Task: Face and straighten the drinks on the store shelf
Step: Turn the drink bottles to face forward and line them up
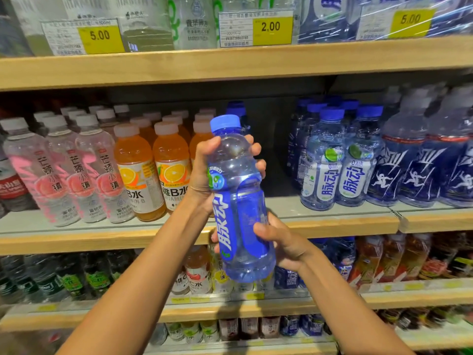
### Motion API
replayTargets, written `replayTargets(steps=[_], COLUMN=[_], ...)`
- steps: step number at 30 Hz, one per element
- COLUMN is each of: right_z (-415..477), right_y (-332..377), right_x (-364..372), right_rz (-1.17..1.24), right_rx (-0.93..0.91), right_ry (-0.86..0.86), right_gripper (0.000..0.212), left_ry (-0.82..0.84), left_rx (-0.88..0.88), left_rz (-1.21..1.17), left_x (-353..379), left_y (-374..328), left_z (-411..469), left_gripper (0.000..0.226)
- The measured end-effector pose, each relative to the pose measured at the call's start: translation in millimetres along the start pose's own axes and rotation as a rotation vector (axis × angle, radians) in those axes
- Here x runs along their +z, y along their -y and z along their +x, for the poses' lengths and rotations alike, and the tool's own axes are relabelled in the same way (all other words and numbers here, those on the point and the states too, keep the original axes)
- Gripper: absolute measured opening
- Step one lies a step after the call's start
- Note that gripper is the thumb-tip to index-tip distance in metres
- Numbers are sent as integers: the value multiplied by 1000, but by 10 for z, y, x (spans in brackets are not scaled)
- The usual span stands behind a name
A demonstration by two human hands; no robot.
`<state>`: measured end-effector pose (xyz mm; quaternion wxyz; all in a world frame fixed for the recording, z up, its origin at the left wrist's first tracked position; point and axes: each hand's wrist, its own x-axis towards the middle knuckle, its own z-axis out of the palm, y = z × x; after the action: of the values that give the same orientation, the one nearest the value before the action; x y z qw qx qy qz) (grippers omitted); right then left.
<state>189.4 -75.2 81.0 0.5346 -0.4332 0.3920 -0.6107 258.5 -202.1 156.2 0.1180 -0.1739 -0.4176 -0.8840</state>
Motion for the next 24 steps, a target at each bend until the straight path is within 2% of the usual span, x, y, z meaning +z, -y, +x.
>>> replayTargets(steps=[2,5,10,12,15,16,18,20,22,24], right_z=[35,54,57,61,63,68,91,125,163,209], right_y=[-5,-16,-9,4,12,6,-6,-22,-31,-40], right_x=[41,69,38,-18,-130,-174,-259,-333,-394,-460], right_rz=[-78,-179,-475,-586,-745,-791,-847,-857,-871,-886], right_rx=[-53,-104,-225,-268,-317,-329,-350,-366,-366,-365], right_ry=[42,-59,-370,-520,-662,-699,-769,-824,-882,-932], right_gripper=[75,53,54,57,59,58,55,56,58,61], left_ry=[24,-33,-256,-384,-505,-513,-456,-359,-235,-65], left_rx=[-5,1,-46,-15,141,214,327,347,355,396], left_rz=[-30,38,299,465,712,877,1299,1693,1977,2206], left_x=[-46,-127,-235,-298,-364,-399,-510,-640,-734,-759], left_y=[30,40,-15,-10,122,175,288,389,483,554], left_z=[0,-8,-29,-55,-110,-140,-232,-339,-400,-408], left_gripper=[53,61,75,61,15,16,17,19,32,34])
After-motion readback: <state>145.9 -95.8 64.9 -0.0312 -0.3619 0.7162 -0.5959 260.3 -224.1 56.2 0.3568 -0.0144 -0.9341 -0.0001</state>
